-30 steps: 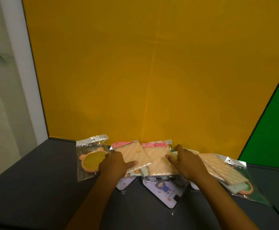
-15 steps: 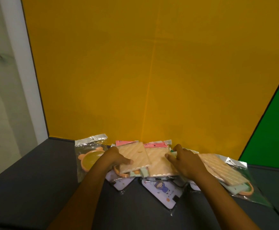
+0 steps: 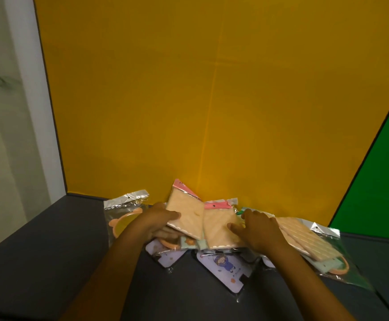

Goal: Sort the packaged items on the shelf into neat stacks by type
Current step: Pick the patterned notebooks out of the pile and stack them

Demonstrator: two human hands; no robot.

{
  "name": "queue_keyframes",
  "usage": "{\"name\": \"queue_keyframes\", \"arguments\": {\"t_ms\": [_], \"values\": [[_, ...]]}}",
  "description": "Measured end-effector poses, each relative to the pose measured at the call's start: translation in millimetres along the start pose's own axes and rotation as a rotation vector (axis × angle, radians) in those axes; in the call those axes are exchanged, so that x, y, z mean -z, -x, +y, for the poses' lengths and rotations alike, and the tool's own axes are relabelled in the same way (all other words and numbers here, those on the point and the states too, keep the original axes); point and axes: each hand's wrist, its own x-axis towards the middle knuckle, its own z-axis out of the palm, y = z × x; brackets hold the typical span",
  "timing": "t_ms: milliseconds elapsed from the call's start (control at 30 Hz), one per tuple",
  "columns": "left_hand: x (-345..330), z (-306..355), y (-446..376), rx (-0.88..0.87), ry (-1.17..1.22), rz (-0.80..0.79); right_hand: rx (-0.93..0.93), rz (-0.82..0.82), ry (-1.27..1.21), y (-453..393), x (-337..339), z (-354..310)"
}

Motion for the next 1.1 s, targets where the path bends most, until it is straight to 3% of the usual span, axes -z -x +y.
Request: {"name": "queue_keyframes", "arguments": {"t_ms": [167, 300, 600, 767, 900, 1100], "values": [[10, -15, 21, -0.173, 0.202, 0.044, -0.053, -0.092, 0.213, 9, 6, -15], [20, -41, 40, -0.281, 0.447, 0.073, -0.093, -0.154, 0.221, 10, 2, -25], [42, -79, 77, -0.274, 0.781, 0.012, -0.134, -0.232, 0.107, 9, 3, -38], [51, -83, 89, -0.251, 0.781, -0.035, -0.224, -0.164, -0.186, 14, 15, -51], [54, -88, 90, -0.26, 0.7, 0.019, -0.205, -0.027, -0.379, 20, 21, -45], [42, -83, 101, -0.294, 0.712, -0.034, -0.201, 0.115, -0.752, 41, 23, -21]]}}
